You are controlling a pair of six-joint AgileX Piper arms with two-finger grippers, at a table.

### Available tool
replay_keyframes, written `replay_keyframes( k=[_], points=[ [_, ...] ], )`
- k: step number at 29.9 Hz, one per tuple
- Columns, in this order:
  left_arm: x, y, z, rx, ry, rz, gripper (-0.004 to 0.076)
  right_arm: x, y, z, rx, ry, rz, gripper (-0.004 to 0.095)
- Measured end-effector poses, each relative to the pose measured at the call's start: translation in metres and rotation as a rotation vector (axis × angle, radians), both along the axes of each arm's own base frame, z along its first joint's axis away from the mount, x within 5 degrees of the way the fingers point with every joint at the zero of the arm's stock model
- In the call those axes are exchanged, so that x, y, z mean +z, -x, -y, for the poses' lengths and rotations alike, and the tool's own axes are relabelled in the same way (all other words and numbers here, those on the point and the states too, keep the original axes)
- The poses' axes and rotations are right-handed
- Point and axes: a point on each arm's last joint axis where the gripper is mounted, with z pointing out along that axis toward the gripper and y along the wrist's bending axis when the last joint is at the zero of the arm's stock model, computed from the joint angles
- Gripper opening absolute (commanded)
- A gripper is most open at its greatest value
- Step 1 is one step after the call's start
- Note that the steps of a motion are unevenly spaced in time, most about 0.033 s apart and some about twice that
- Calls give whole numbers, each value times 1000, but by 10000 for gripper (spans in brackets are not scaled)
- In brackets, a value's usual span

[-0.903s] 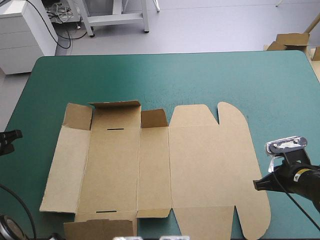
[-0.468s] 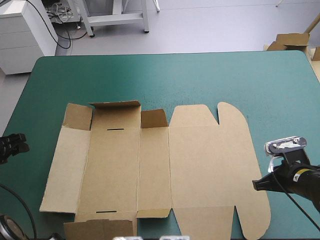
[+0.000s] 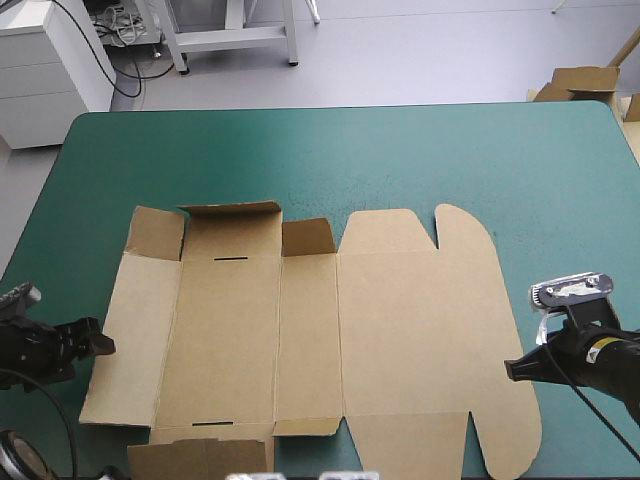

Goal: Fold the box

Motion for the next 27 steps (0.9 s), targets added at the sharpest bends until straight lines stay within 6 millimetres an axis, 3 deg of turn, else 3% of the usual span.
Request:
replay_keyframes(
  k=[9,23,27],
  points=[
    [-30,11,16,-49,56,19,517,0,0,0,0,0,0,-21],
    [-27,4,34,-104,157,82,510,0,0,0,0,0,4,-21],
    [-27,3,37,-127,163,79,451,0,0,0,0,0,4,-22]
  ],
)
